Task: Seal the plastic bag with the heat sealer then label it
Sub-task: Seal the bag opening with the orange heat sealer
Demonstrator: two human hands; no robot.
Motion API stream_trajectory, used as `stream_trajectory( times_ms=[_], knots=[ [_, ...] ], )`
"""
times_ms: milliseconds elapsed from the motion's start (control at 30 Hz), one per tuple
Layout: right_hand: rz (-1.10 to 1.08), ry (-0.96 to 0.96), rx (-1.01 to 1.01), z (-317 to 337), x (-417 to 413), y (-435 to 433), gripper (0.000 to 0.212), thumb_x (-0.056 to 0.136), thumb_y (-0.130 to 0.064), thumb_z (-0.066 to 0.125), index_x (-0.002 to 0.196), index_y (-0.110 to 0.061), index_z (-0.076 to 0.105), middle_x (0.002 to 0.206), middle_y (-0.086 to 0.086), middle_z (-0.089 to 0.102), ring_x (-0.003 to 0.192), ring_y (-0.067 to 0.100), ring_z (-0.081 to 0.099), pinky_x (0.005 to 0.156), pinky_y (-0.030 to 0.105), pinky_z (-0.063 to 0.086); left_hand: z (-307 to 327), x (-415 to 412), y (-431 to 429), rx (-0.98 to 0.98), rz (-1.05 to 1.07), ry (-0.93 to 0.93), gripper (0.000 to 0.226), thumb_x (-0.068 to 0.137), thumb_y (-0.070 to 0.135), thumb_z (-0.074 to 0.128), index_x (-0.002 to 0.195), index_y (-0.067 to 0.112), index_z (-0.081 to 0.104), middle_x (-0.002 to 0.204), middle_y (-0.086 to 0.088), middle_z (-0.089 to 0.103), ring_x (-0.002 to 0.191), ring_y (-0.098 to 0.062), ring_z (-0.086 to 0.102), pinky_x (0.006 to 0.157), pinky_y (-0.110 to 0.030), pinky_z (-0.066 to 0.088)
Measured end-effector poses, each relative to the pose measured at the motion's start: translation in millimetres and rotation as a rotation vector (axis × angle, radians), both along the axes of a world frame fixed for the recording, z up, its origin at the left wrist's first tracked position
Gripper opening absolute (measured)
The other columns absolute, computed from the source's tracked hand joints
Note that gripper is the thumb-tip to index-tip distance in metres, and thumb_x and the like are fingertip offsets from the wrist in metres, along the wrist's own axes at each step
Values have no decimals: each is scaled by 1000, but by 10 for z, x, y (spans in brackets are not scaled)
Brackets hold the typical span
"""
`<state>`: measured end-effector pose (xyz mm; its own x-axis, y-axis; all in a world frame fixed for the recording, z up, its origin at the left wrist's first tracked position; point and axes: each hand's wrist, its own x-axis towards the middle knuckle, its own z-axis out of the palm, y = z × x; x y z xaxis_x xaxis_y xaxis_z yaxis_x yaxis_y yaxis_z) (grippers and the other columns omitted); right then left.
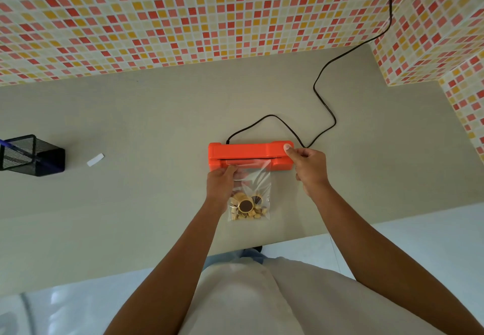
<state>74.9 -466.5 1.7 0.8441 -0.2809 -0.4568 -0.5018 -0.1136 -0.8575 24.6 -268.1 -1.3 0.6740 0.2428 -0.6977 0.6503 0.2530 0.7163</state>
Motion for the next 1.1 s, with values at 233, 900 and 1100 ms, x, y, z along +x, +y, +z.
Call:
stream_trajectory(
  times_ms=[233,900,1100],
  knots=[
    [-6,1,5,22,-8,17,33,84,-35,79,75,-6,67,45,-10,43,34,4,33,39,21,29,1,-5,-10,21,-4,-3,24,96,16,54,99,-2,69,86,-12,75,50,-14,69,41,-22,49],
    [-2,-17,89,551,8,175,35,82,-36,80,82,-7,61,64,2,55,39,5,44,38,21,32,-71,15,45,48,-22,-35,20,93,16,57,95,1,71,95,-20,75,81,-41,72,64,-48,62],
    [83,-114,106,855,25,406,38,77,-40,82,64,-17,56,55,-3,48,42,11,41,42,23,35,-37,8,36,77,-26,-11,21,90,19,56,89,6,73,88,-13,77,74,-34,73,55,-34,58]
  ],
)
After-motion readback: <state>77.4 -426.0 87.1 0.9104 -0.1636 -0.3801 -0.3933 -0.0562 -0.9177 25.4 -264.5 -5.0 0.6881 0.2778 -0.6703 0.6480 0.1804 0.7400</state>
